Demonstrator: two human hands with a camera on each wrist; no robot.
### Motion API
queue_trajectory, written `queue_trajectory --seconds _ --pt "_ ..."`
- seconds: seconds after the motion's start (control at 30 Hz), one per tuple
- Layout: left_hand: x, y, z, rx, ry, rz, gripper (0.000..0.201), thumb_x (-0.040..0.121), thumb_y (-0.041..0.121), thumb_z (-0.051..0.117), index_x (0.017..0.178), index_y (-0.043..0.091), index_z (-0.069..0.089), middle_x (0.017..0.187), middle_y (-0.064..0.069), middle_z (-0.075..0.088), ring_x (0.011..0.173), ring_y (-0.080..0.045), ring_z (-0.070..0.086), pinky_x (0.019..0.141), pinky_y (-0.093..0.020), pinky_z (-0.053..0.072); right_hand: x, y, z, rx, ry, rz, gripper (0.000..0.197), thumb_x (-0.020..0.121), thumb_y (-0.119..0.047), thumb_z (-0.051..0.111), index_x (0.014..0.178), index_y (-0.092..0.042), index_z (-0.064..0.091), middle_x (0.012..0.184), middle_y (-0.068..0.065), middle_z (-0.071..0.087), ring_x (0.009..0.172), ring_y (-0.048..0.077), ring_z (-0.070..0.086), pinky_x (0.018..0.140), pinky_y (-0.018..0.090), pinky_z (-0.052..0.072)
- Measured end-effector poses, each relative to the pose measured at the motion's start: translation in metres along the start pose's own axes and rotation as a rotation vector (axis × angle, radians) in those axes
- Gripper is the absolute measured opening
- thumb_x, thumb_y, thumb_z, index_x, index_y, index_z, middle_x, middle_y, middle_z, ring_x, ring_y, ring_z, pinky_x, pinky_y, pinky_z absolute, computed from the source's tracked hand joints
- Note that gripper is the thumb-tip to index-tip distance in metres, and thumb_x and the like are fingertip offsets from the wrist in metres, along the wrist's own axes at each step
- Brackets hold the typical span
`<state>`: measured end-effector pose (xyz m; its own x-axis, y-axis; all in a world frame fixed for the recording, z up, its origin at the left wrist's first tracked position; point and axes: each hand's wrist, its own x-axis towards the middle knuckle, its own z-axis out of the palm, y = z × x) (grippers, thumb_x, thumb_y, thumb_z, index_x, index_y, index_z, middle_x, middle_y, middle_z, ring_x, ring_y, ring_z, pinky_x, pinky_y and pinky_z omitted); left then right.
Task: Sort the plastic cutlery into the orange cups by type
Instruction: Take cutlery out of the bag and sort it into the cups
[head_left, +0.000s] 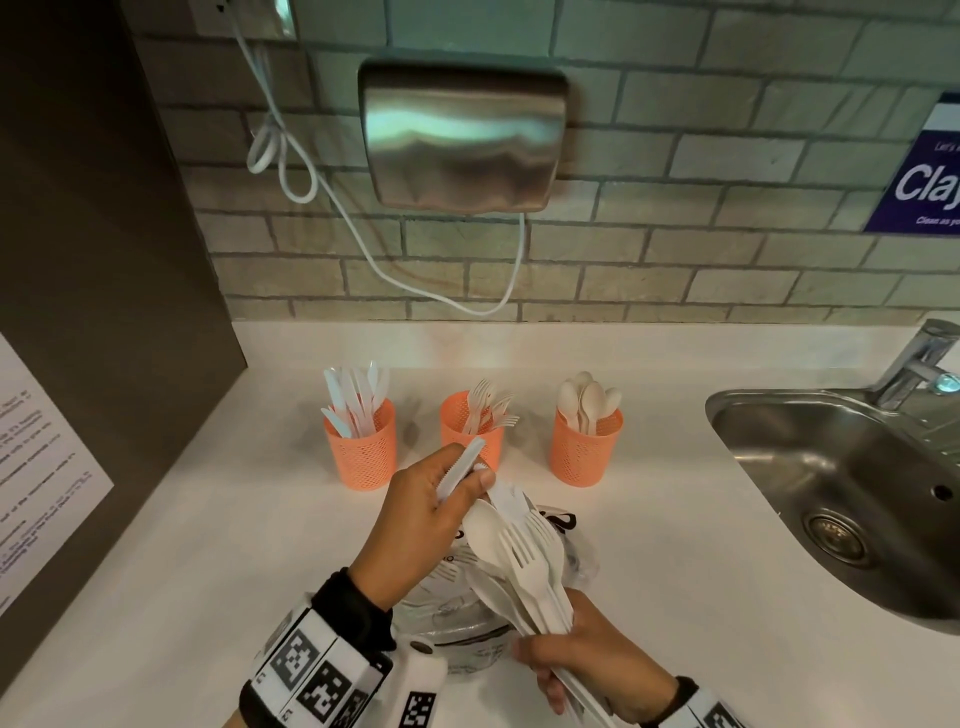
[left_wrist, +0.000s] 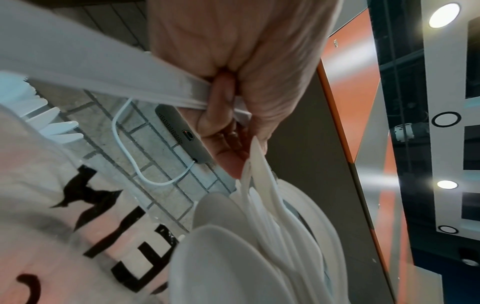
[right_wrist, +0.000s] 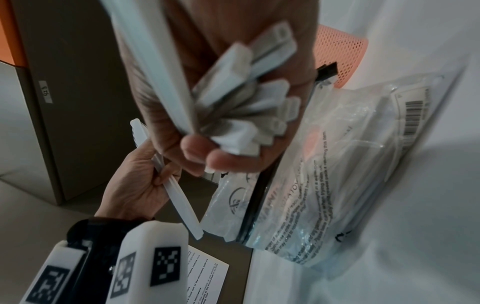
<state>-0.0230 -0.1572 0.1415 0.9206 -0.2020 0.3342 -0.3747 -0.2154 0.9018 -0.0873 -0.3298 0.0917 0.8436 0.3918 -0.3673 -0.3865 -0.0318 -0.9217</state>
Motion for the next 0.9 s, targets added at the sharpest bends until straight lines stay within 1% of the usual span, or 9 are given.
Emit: queue_trajectory --seconds 0.07,0.13,0.2,0.3,0.4,0.53,0.63,0.73,0.9 --pt "0.0003 -0.0012 -0.0005 -0.005 -0.006 0.003 0.018 0.085 0.03 0.061 0.075 0.016 0.062 0.071 -0.003 0.06 0.064 -0.008 0.053 0.062 -0.017 0.039 -0.0008 0.0011 0.0009 0.004 -0.003 0.006 0.033 0.065 -0.007 0.066 0.095 -0.002 0.052 0.047 0.006 0.047 0.033 0.015 0.043 0.036 0.021 0.04" --pt "0.0005 -0.0015 -0.0014 -0.009 -0.017 0.009 0.025 0.08 0.038 0.059 0.076 0.013 0.061 0.068 -0.004 0.058 0.063 -0.007 0.051 0.061 -0.015 0.039 -0.0017 0.0016 0.002 0.003 -0.012 0.01 0.03 0.066 -0.005 0.065 0.094 -0.002 0.052 0.047 0.005 0.047 0.033 0.014 0.043 0.036 0.02 0.04" --pt "0.0013 -0.0003 -0.0021 -0.011 -0.027 0.018 0.027 0.078 0.042 0.059 0.074 0.015 0.06 0.065 0.002 0.056 0.062 -0.006 0.051 0.06 -0.014 0.038 -0.0021 0.0016 0.0029 0.003 -0.025 0.015 0.033 0.067 -0.005 0.065 0.097 -0.002 0.052 0.047 0.004 0.047 0.034 0.014 0.043 0.036 0.02 0.04" --pt "0.0017 -0.0017 -0.0013 -0.006 -0.026 0.039 0.029 0.075 0.05 0.055 0.075 0.021 0.06 0.067 0.002 0.059 0.064 -0.008 0.053 0.062 -0.017 0.04 -0.0025 0.0004 0.0034 0.009 -0.039 0.025 0.032 0.067 -0.004 0.065 0.097 -0.003 0.053 0.046 0.004 0.047 0.033 0.013 0.043 0.036 0.02 0.04" --pt "0.0015 -0.0038 0.0006 0.018 0.021 0.065 0.015 0.082 0.041 0.056 0.078 0.028 0.06 0.067 0.007 0.06 0.063 -0.005 0.055 0.062 -0.018 0.041 -0.0024 -0.0018 0.0025 0.006 -0.041 0.027 0.03 0.067 -0.005 0.066 0.094 -0.004 0.052 0.049 0.007 0.046 0.034 0.014 0.043 0.037 0.02 0.04" --pt "0.0023 -0.0032 0.0015 0.056 0.095 0.099 0.019 0.09 0.041 0.053 0.079 0.026 0.054 0.054 0.005 0.057 0.051 -0.005 0.054 0.056 -0.018 0.041 -0.0021 -0.0007 0.002 -0.002 -0.045 0.035 0.03 0.07 -0.004 0.064 0.097 -0.009 0.054 0.048 0.005 0.048 0.034 0.013 0.044 0.038 0.02 0.041" --pt "0.0051 -0.0004 0.002 0.062 0.134 0.068 0.014 0.086 0.041 0.043 0.082 0.028 0.049 0.046 0.004 0.056 0.048 -0.008 0.056 0.057 -0.021 0.045 -0.0014 0.0007 0.0039 -0.005 -0.056 0.044 0.03 0.072 -0.005 0.064 0.1 -0.007 0.053 0.047 0.003 0.049 0.035 0.012 0.045 0.038 0.02 0.042" --pt "0.0069 0.001 0.0036 -0.017 0.112 0.02 0.025 0.084 0.042 0.045 0.084 0.018 0.052 0.056 -0.002 0.06 0.054 -0.014 0.06 0.061 -0.029 0.048 0.0001 0.0004 0.0047 0.001 -0.049 0.046 0.03 0.071 -0.004 0.063 0.099 -0.007 0.053 0.047 0.003 0.05 0.036 0.013 0.046 0.038 0.02 0.042" --pt "0.0095 -0.0038 0.0041 -0.1 -0.069 -0.122 0.044 0.077 0.039 0.061 0.077 -0.005 0.057 0.068 -0.01 0.056 0.063 -0.016 0.052 0.062 -0.026 0.04 0.0041 -0.0027 0.0023 -0.003 -0.025 0.006 0.029 0.071 -0.002 0.061 0.098 -0.012 0.056 0.047 0.005 0.049 0.035 0.013 0.044 0.037 0.02 0.042"
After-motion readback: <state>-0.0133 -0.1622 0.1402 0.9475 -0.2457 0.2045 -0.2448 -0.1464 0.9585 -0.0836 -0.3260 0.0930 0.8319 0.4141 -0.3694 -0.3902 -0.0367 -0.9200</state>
